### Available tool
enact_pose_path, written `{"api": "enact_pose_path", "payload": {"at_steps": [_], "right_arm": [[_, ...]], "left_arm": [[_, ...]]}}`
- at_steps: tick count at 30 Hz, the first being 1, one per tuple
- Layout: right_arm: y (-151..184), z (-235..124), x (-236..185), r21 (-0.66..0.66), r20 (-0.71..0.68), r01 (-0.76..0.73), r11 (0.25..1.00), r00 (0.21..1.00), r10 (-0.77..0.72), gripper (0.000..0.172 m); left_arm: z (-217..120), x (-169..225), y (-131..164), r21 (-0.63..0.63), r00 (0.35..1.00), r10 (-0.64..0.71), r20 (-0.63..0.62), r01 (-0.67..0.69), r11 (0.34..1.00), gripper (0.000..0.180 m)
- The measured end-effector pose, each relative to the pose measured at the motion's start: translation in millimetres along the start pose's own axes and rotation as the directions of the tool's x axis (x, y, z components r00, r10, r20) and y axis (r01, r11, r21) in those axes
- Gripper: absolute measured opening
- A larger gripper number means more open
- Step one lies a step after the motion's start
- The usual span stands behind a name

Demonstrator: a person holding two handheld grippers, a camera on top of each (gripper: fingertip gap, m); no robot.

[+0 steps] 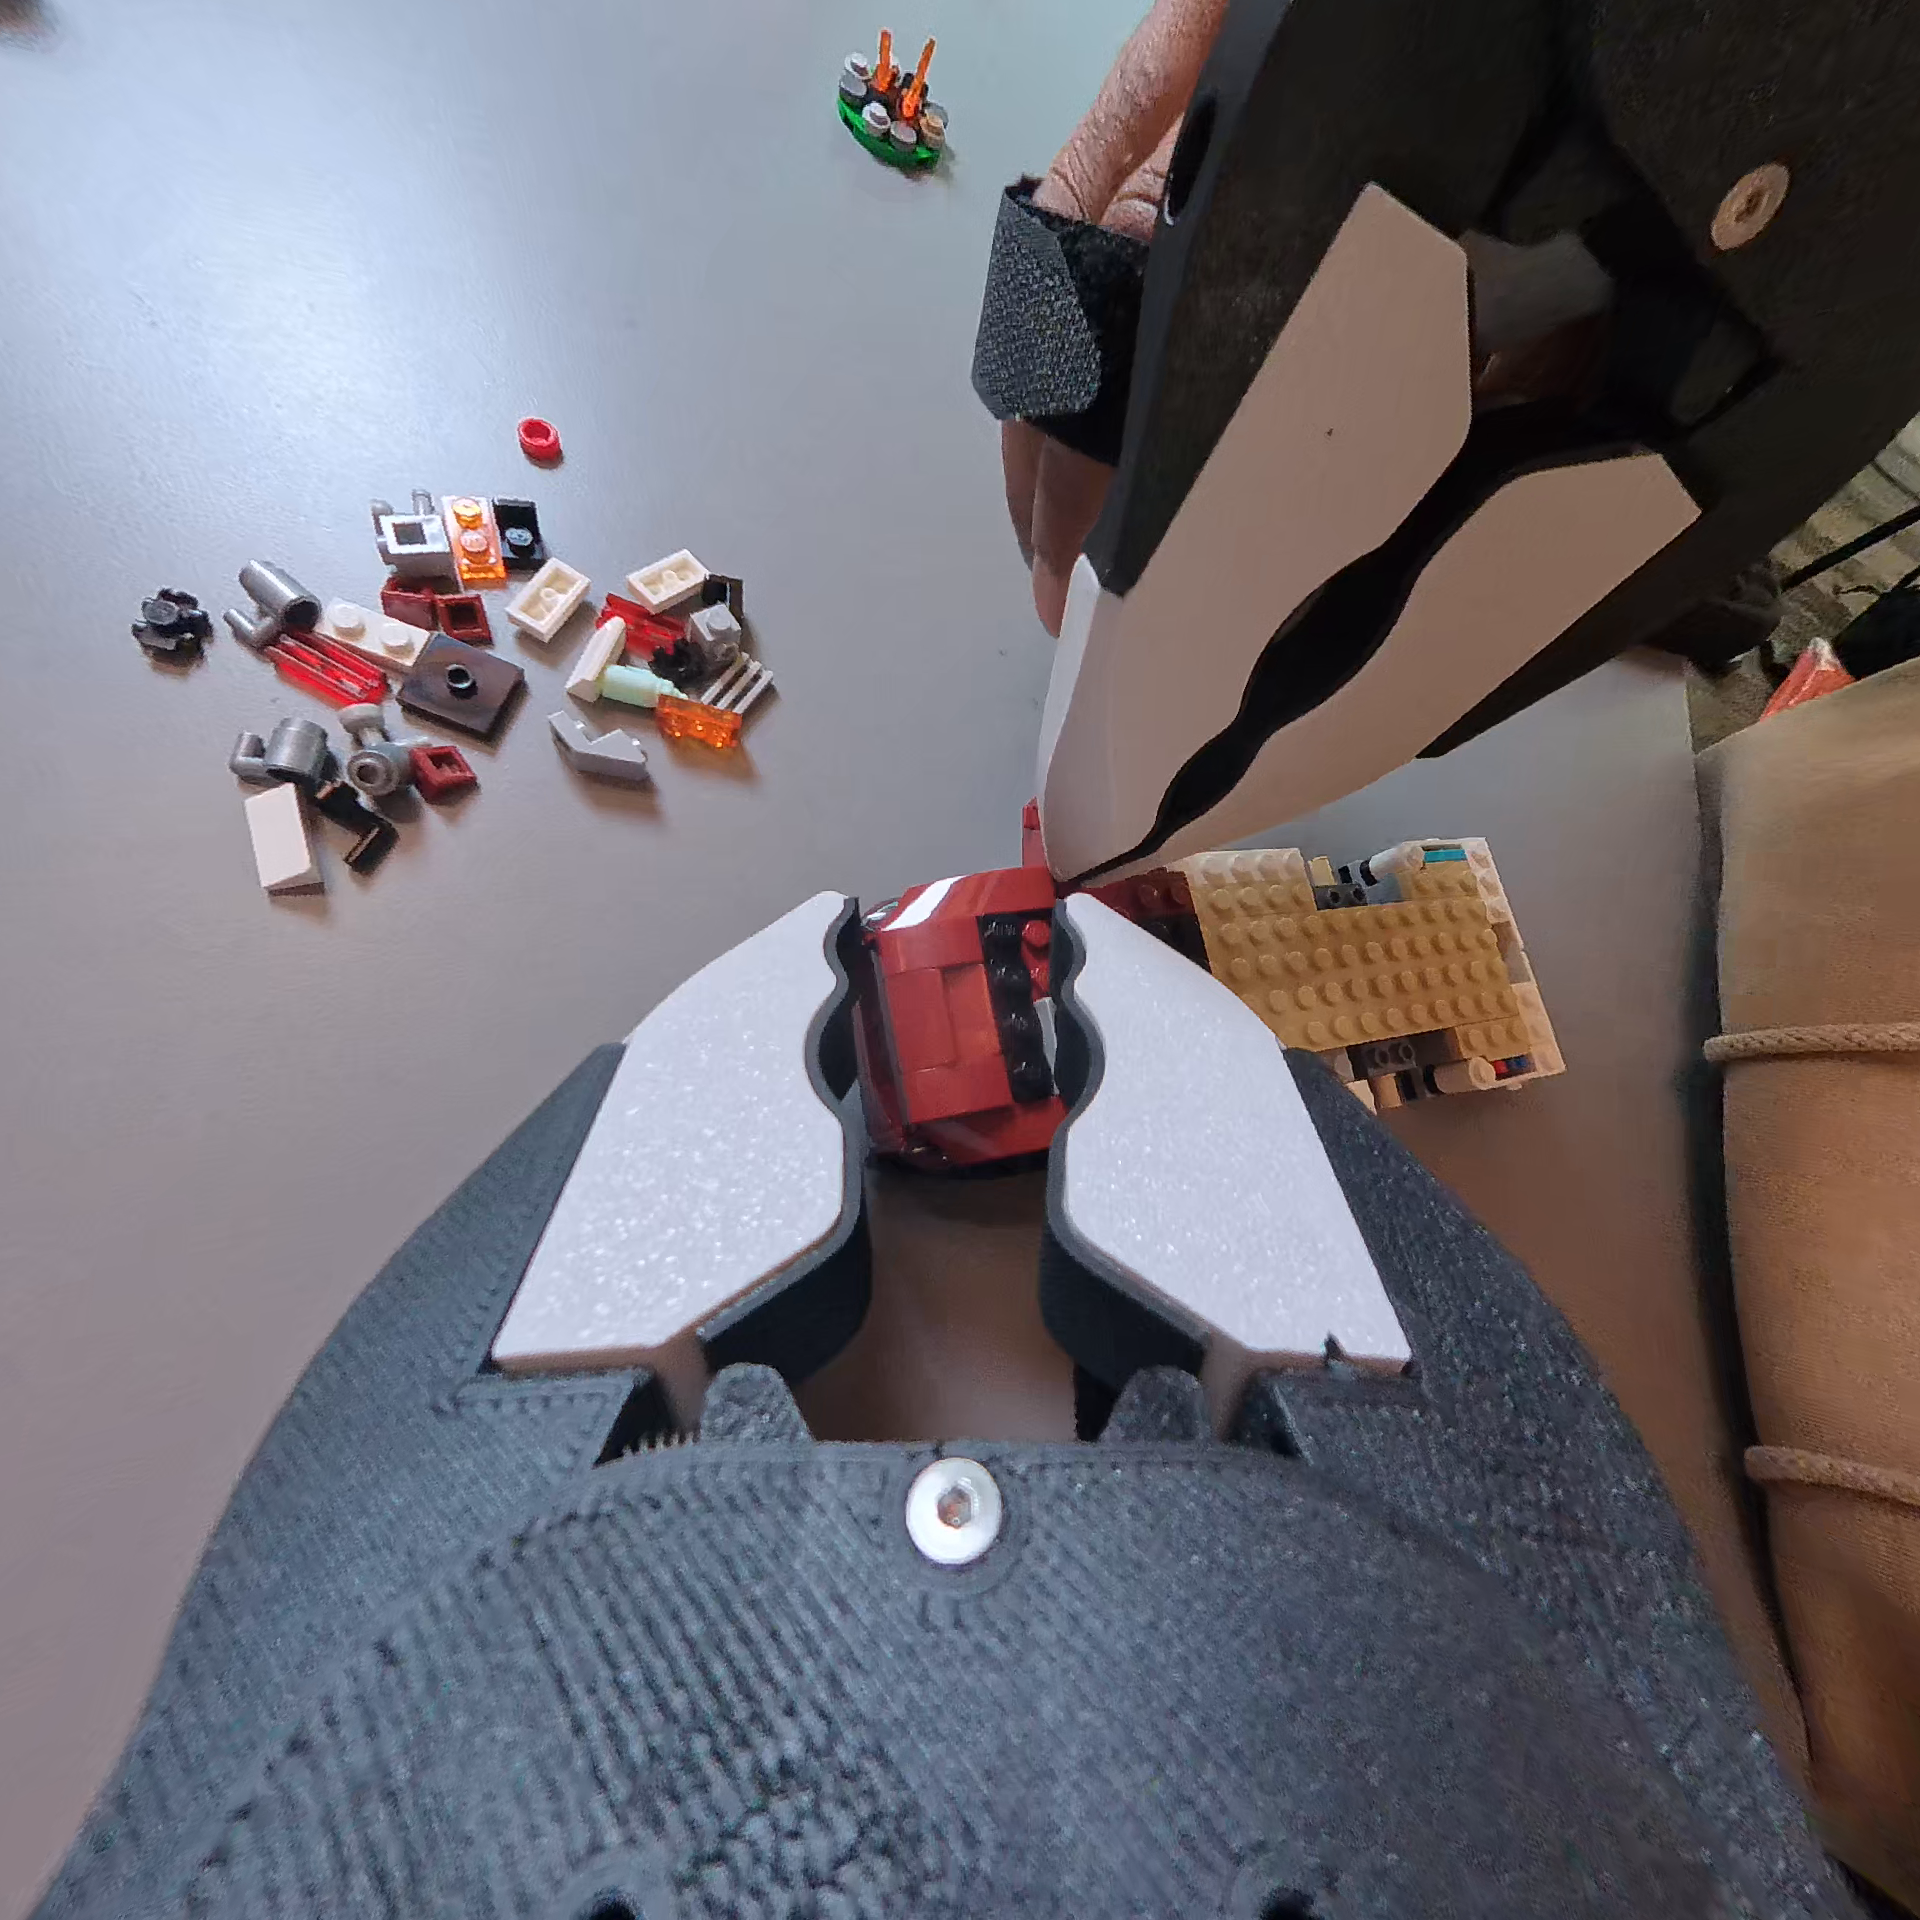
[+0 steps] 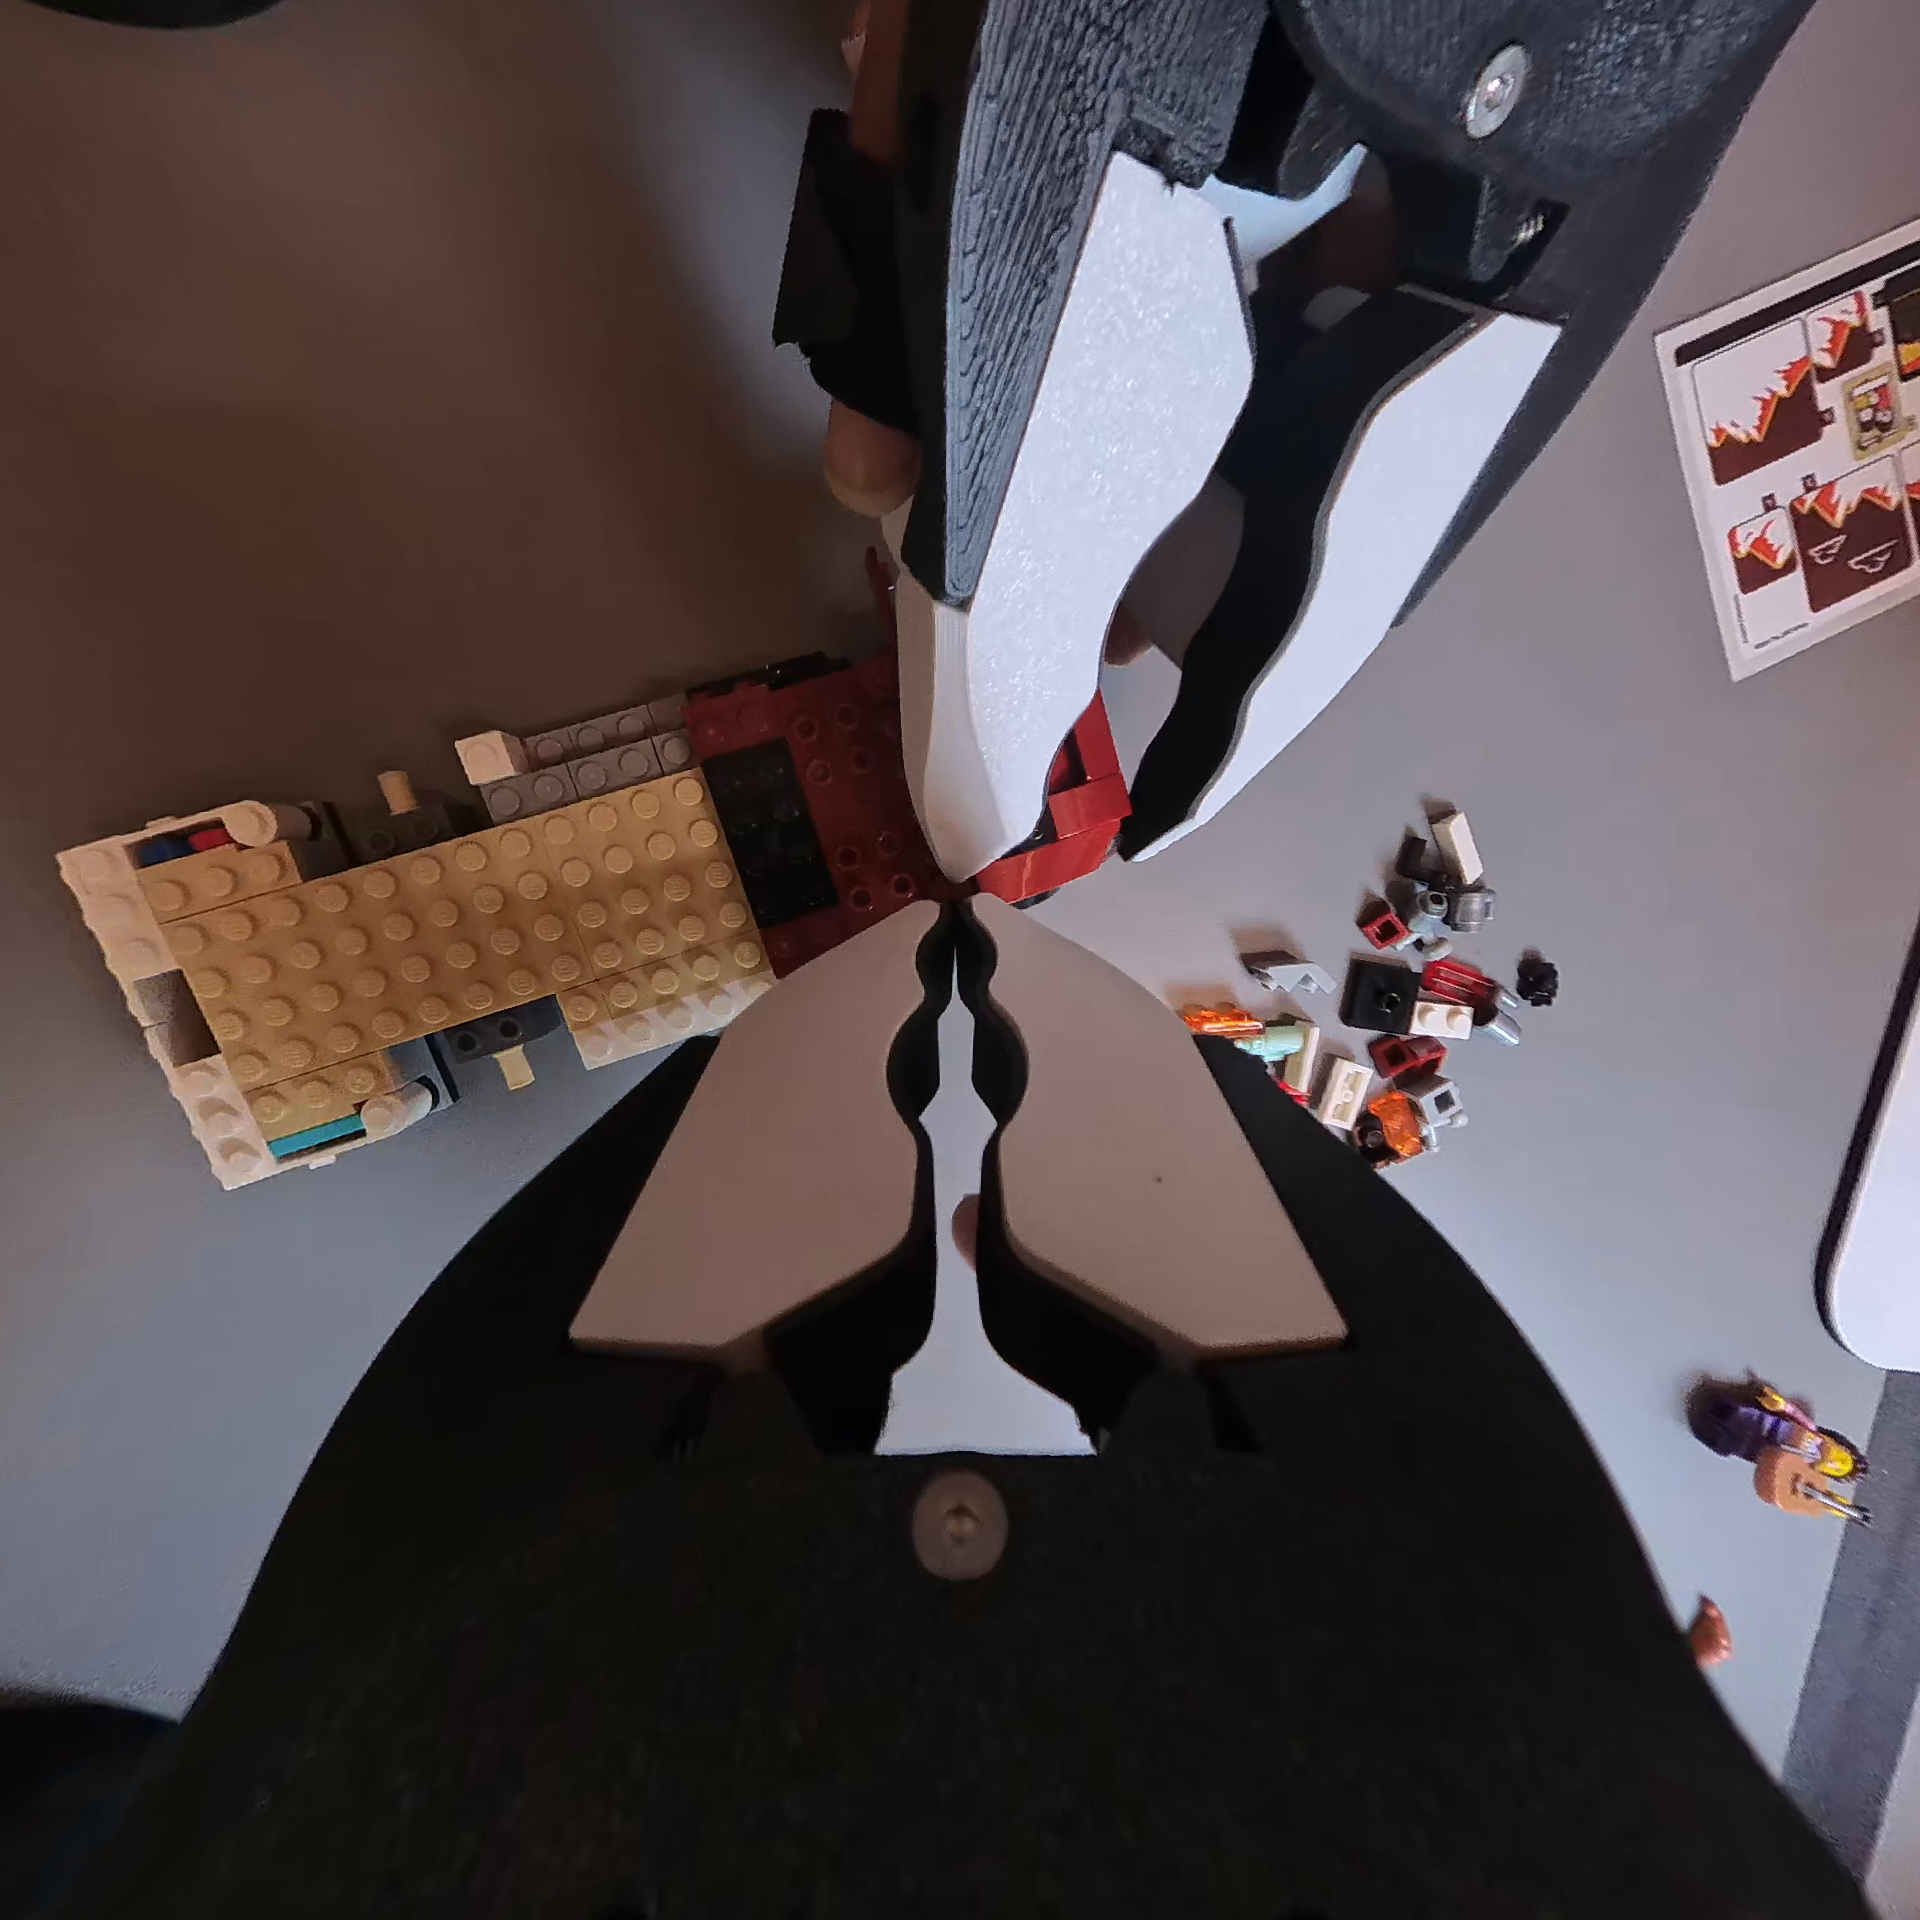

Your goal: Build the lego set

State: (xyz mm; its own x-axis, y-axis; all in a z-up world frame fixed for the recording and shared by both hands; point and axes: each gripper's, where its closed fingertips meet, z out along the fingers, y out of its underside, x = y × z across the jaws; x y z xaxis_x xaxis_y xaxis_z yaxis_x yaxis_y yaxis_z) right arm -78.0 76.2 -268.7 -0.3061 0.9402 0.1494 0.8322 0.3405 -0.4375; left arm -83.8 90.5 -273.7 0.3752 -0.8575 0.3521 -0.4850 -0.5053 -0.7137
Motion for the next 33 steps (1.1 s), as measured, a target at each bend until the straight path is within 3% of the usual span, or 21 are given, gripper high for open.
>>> {"api": "enact_pose_path", "payload": {"at_steps": [6,9,15,22,33], "right_arm": [[-8.3,-26.2,3.0,0.235,0.000,-0.142,0.962,0.989,0.146,0.018],[7.4,-25.6,5.3,0.240,-0.049,-0.137,0.961,0.987,0.153,0.018],[17.1,-6.6,2.1,0.291,-0.015,-0.187,0.938,0.980,0.200,0.018],[12.0,-2.6,3.3,0.351,0.020,-0.188,0.917,0.981,0.194,0.004],[11.8,-0.8,-0.3,0.310,0.059,-0.139,0.940,0.990,0.127,0.003]], "left_arm": [[-11.8,3.5,-12.4,0.089,1.000,0.017,0.019,-0.018,0.996,0.039],[-19.5,3.5,-6.5,0.068,0.997,0.039,0.065,-0.043,0.997,0.042],[-21.1,2.1,17.1,-0.052,0.982,0.094,0.164,-0.087,0.995,0.053],[-10.7,6.8,17.4,-0.052,0.991,0.096,0.092,-0.091,0.994,0.042],[-8.7,5.1,15.3,-0.033,0.988,0.138,0.065,-0.136,0.990,0.037]]}}
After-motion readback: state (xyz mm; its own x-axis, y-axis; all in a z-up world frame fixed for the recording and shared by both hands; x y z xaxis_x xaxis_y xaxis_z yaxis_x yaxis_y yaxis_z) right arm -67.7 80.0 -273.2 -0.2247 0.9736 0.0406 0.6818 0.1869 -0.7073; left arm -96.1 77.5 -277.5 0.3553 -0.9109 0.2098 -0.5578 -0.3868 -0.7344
